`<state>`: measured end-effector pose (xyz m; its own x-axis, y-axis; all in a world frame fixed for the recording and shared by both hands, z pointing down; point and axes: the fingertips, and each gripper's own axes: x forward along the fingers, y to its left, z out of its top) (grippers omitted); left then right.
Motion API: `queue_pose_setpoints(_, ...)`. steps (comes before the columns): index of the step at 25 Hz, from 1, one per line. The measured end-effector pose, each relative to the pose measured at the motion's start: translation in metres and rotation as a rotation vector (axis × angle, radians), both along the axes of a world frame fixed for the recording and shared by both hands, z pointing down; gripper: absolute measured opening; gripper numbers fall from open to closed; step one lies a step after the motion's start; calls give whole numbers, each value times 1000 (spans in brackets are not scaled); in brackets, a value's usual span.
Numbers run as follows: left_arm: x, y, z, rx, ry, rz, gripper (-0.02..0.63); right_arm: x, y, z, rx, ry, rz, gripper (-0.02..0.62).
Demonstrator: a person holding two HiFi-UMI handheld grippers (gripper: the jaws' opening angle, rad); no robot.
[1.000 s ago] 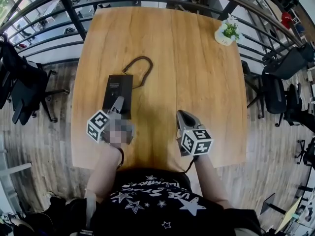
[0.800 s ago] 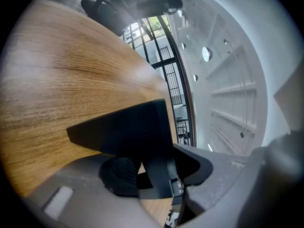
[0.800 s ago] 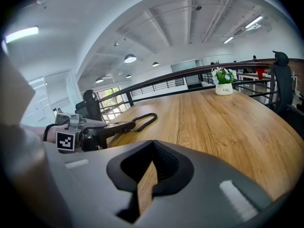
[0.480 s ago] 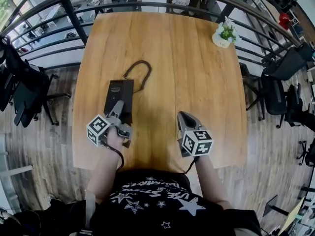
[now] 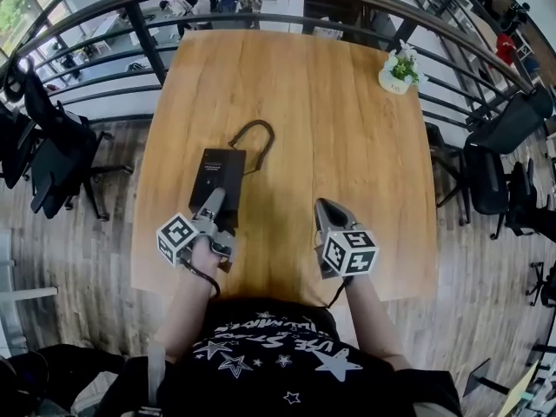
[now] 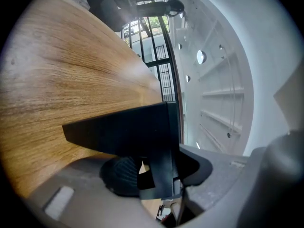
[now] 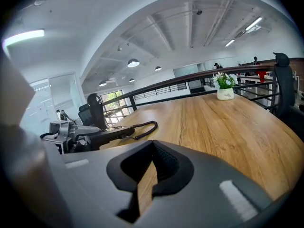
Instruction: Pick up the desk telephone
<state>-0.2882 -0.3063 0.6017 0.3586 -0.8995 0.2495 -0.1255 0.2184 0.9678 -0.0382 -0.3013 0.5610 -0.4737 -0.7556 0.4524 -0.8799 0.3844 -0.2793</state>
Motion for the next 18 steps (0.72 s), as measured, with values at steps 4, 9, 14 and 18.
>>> queue_pose_setpoints(4,1,9,-15,41,3,2,198,-3,5,-7,21,-3,-21,3)
queue_pose_setpoints(9,3,24,-30,72,-11,1,198,-3,12,-17,42,-8,-43,3)
queue_pose_setpoints(14,7,43,-35,92,-12,-20,198,0,20,-23,62,-13,-72,2)
queue_pose_setpoints(18,9,57,-39,104,-8,-49,198,2,23,-29,74,-13,-105,2)
